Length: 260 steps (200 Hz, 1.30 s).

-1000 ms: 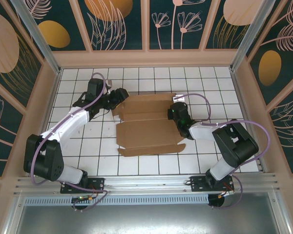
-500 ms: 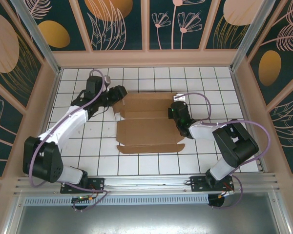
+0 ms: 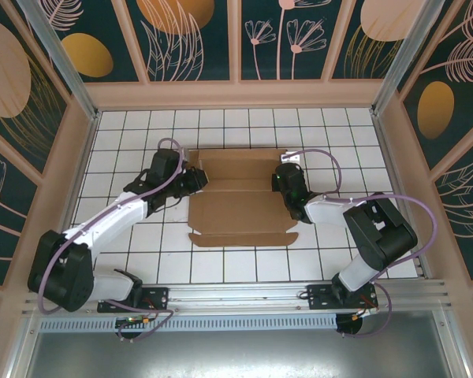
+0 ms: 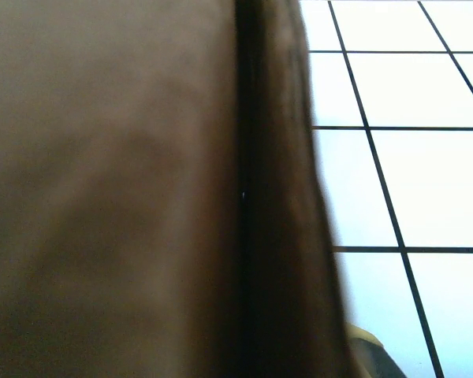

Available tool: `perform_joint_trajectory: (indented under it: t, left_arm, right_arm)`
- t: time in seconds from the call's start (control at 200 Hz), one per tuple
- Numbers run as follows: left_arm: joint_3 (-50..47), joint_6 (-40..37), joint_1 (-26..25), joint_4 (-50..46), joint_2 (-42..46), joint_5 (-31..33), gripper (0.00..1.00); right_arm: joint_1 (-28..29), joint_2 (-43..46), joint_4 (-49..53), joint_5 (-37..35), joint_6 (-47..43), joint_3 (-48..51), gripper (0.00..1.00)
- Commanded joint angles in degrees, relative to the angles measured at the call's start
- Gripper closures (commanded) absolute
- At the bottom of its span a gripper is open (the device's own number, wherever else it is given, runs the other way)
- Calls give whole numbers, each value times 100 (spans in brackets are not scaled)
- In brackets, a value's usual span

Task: Fold the paper box

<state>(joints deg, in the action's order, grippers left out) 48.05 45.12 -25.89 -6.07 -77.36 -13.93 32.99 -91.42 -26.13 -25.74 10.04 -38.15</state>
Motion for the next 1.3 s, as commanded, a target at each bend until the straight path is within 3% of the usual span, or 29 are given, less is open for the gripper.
perform_joint_trajectory:
  t: [0.0,0.215,0.325,0.761,1.131,1.296]
  left_arm:
    - [163,65,24,242,-81,518,84]
    - [507,1,100,-246,-389,1669,88]
    - [607,-4,219,-297,-604,1853,88]
    - [893,202,477,75,-1848,1528,87]
    - [801,226,480,213,-2046,1012,89]
    - [824,3,492,-186,-1936,1527,88]
  right_arm:
    - [9,64,3,-184,184,-44,100]
    - [9,111,85,-169,153,-42,100]
    - [14,123,75,-107,119,-30,100]
    - [59,57,191,14,23,-166,100]
    - [84,-21,231,6,-2,-228,100]
    - [77,-30,222,-72,-14,-243,100]
